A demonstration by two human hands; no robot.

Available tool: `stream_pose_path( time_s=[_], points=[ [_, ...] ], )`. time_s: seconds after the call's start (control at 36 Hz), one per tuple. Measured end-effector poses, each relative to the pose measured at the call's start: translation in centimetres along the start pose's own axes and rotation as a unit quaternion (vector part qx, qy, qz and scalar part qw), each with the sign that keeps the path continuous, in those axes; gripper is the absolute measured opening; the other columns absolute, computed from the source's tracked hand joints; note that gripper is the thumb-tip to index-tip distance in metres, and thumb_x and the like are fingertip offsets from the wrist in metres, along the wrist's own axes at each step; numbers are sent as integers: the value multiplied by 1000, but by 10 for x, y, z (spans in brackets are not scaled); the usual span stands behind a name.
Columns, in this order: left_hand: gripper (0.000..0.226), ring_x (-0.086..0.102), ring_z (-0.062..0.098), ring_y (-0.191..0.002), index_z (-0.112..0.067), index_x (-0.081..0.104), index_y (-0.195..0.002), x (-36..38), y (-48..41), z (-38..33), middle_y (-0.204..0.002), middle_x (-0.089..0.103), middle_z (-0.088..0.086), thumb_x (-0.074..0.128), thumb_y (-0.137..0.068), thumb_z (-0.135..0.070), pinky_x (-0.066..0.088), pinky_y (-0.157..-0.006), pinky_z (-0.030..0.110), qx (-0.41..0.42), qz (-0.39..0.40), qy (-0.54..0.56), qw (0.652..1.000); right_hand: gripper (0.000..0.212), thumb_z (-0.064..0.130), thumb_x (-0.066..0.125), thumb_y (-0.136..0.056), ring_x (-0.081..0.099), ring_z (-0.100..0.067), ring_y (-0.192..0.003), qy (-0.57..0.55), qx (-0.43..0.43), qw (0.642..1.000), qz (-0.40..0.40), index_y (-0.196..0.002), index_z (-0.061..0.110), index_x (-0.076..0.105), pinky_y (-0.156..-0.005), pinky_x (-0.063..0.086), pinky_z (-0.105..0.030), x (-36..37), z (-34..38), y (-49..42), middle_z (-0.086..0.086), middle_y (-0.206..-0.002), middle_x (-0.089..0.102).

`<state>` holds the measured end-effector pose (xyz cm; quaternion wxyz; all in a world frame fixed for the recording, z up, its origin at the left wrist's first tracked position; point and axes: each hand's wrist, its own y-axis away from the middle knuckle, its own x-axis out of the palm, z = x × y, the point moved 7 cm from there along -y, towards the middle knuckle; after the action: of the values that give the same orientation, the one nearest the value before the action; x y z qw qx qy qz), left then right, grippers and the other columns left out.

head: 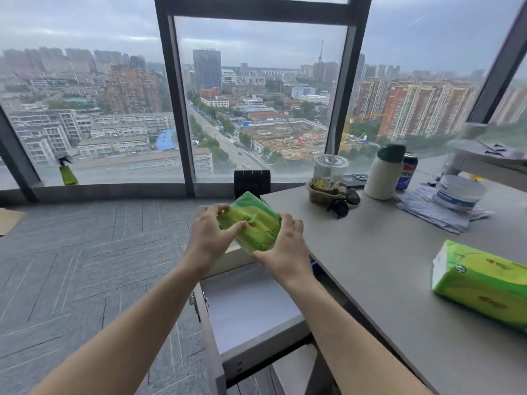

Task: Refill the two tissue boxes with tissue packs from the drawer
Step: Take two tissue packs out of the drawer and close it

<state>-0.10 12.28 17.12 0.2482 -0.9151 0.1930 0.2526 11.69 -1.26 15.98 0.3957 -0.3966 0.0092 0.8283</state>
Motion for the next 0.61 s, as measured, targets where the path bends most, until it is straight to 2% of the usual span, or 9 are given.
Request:
stream_pose_path(
  time_s=[0.06,0.14,0.25,0.36,0.5,0.61],
  points=[
    [57,62,25,-94,-14,59,-123,0,5,-18,-112,49,3,79,-74,-37,52,-88,35,20,-11,18,1000,82,32,79,-62,54,-30,-99,10,-4,1000,-8,-129,22,33,-79,47,-35,-20,1,4,-3,-118,39],
    [55,65,21,-87,-17,59,-122,5,16,-44,-114,49,1,80,-74,-35,48,-76,19,36,-14,58,998,85,33,79,-63,54,-28,-103,18,-19,999,-24,-133,24,32,-85,47,-35,-55,-1,14,-3,-125,39],
    [55,65,18,-87,-21,59,-122,21,35,-82,-111,48,-3,80,-73,-36,50,-75,20,76,7,101,992,90,35,78,-63,52,-22,-107,39,-22,998,-36,-139,27,30,-86,43,-30,-105,-11,36,0,-128,37],
    [56,63,16,-87,-19,59,-121,47,59,-117,-114,49,1,80,-73,-36,50,-73,13,102,49,130,985,92,33,78,-62,51,-18,-108,55,12,998,-32,-140,29,29,-92,44,-32,-153,-33,65,2,-128,35],
    [61,62,10,-85,-24,59,-124,88,94,-155,-115,49,-3,79,-70,-45,57,-85,31,122,121,145,974,89,28,80,-61,49,-15,-105,53,75,995,-25,-137,32,34,-90,43,-28,-205,-77,102,4,-121,37],
    [65,55,8,-82,-28,58,-125,117,124,-178,-111,50,-7,79,-67,-51,53,-88,30,147,163,140,966,88,25,82,-60,44,-10,-107,52,106,993,-14,-135,32,37,-90,36,-21,-238,-106,136,7,-121,39]
  ],
)
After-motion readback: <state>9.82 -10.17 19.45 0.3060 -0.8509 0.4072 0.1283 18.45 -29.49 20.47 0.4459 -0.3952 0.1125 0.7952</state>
